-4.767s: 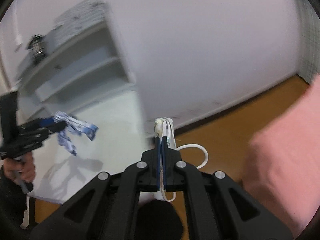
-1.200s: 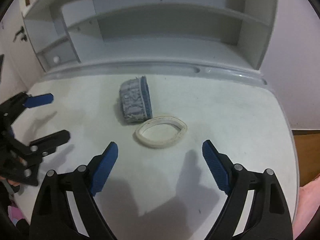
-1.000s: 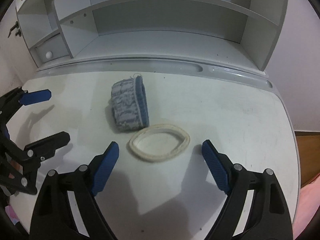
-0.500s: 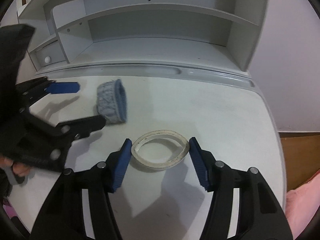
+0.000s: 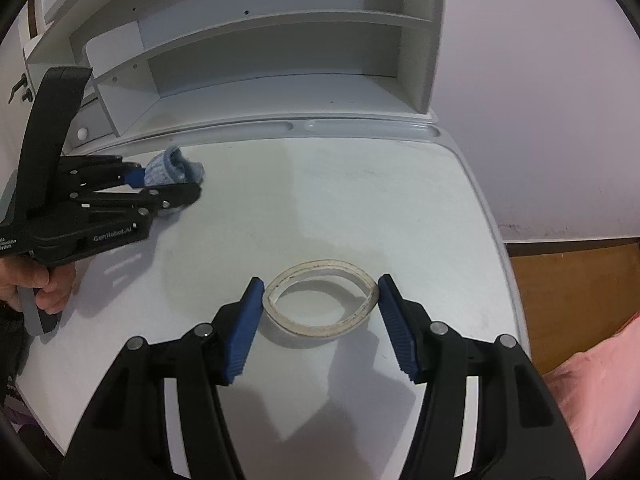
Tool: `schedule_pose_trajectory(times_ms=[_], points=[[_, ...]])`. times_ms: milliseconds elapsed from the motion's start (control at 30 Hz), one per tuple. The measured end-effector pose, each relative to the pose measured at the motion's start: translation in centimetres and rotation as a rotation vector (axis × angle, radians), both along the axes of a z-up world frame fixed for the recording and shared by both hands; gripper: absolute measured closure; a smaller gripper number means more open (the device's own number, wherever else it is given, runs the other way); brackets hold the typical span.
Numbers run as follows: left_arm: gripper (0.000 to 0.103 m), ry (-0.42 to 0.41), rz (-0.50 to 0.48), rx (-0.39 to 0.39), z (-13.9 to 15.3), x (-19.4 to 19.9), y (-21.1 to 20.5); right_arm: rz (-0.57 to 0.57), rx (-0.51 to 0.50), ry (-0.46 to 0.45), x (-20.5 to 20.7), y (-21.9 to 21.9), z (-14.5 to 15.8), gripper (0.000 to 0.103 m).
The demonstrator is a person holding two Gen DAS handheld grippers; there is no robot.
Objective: Collect trash
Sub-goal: 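Grasp the grey knit cloth with the left tool while the right grasps the white tape ring, then carry cloth and tape ring over the bin and open both tools to drop them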
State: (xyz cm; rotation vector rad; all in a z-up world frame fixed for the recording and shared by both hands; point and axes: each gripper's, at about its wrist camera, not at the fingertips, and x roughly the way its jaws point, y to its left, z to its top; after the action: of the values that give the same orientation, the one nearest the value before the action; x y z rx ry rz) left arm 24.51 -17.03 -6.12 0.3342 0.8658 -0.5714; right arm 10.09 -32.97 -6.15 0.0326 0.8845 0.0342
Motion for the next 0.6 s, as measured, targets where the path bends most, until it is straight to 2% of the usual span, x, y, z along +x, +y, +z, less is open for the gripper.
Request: schedule_pose_trajectory(times_ms=[167, 300, 467, 600], points=[[0.078, -0.043, -0.034, -0.001, 0.8, -2.7, -2.5, -0.056, 0.018, -0.030, -2.6, -2.8, 0.8, 0.046], [0.078, -0.062, -0.102, -0.028, 1.6, -5.9, -6.5, -0.138, 0.024, -0.056, -6.1, -6.2, 1.3, 0.046], [0.078, -0.069, -0.219, -0.062, 2.2, -10.7, -12.7, -0.291, 0.015, -0.078, -13.0, -12.4, 1.3, 0.046], [0.078, -0.061, -0.349, -0.080, 2.1, -15.8, -19.5, -0.425, 0.005, -0.083, -19.3, -17.4, 0.6, 0.046]])
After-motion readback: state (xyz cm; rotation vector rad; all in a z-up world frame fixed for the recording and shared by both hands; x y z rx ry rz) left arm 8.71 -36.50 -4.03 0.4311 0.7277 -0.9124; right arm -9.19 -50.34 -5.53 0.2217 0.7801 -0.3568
